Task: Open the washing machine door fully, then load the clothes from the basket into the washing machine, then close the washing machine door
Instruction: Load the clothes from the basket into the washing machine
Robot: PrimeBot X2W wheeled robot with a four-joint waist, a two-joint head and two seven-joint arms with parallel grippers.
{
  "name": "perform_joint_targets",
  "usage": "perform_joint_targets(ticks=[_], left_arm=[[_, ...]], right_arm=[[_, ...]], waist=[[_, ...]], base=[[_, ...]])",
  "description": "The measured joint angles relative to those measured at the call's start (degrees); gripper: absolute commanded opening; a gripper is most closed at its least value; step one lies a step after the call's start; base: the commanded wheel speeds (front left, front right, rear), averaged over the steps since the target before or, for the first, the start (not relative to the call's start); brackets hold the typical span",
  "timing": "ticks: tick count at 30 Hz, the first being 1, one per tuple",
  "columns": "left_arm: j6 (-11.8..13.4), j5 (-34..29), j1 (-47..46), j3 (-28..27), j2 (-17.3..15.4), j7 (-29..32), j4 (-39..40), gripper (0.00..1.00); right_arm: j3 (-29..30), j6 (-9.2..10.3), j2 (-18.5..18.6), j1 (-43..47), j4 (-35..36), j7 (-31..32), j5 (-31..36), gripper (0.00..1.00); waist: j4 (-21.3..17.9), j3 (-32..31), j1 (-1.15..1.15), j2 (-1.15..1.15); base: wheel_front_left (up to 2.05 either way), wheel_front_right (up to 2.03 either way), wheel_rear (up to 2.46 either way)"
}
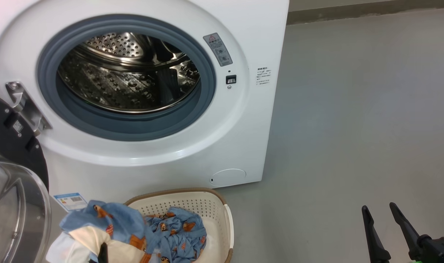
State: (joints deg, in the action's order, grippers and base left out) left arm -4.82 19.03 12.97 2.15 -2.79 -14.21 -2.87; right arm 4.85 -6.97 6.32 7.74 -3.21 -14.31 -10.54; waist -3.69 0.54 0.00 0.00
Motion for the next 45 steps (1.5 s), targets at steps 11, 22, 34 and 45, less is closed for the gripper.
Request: perform_joint_targets(ticks=[11,22,34,45], left_arm=[[0.1,0.4,-0.3,1.9,0.0,0.0,2.5,0.0],[-0.5,-1.9,-10.8,4.2,-0.4,0.0,1.2,0.0],[-0.5,-3.8,-29.6,2.8,-3.8,0.1,-7.6,0.0],[1.0,-6.4,-46.0,-1.2,-6.8,-0.2,-15.7,0.0]], right_arm=[[-0.5,0.0,-0.1,-0.1,0.0,0.0,0.1,1.0],[-2.6,0.0,-1.7,-3.7,0.0,0.0,0.1,1.0],[-5.1,0.0,-3.1,-10.3,0.3,0.0,0.1,1.0],[-7.1,0.0,-3.4,-15.7,0.5,0.0,0.0,1.0]], waist=[[0.5,1.5,0.0,0.0],[-0.7,6.5,0.0,0.0],[-2.9,14.6,0.0,0.0],[-6.4,22.3,0.0,0.0]], base=[[0.0,0.0,0.0],[0.0,0.0,0.0],[0.0,0.0,0.0],[0.0,0.0,0.0]])
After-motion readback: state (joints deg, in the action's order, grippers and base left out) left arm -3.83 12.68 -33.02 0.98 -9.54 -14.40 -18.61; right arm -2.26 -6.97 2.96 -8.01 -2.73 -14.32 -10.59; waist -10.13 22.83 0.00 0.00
